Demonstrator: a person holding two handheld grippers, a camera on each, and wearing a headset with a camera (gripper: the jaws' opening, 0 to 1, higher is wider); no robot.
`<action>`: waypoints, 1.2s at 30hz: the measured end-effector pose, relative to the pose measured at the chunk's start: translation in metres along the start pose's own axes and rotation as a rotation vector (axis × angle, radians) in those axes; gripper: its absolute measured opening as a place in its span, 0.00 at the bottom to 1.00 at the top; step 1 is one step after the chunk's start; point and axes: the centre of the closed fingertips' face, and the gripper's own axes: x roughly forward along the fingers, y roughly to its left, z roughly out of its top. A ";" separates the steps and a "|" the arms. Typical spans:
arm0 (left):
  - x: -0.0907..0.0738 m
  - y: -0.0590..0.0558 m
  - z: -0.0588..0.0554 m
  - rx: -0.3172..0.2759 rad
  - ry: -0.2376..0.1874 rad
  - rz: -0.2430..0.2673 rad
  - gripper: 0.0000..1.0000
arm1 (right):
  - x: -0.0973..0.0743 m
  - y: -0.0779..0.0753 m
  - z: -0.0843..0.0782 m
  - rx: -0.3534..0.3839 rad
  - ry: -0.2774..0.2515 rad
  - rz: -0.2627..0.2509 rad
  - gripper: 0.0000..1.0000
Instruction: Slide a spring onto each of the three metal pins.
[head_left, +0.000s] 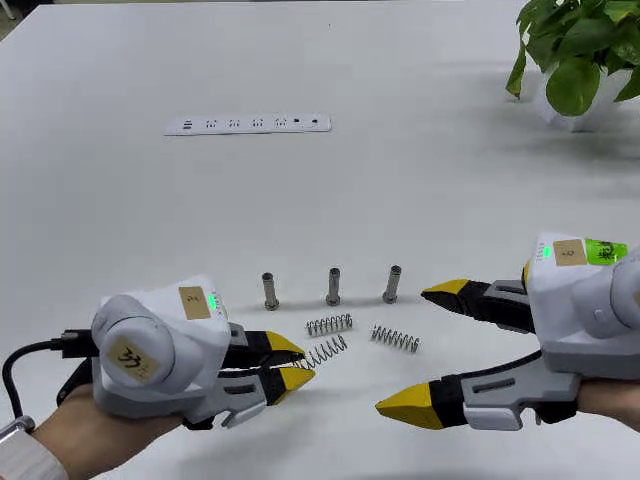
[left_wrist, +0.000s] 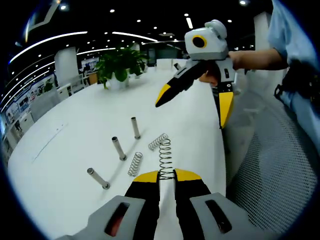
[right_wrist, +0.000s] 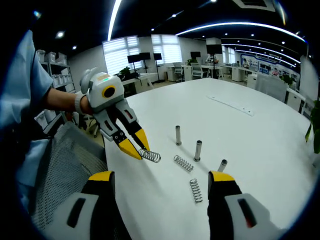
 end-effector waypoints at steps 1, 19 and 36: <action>0.000 0.000 0.001 0.005 -0.002 -0.004 0.10 | 0.001 0.002 0.001 -0.006 0.002 0.010 0.74; 0.002 -0.017 0.009 0.123 -0.026 -0.089 0.10 | 0.007 0.022 -0.001 -0.027 0.026 0.146 0.28; 0.002 -0.032 0.012 0.191 -0.052 -0.169 0.09 | 0.008 0.032 -0.007 -0.022 0.058 0.235 0.14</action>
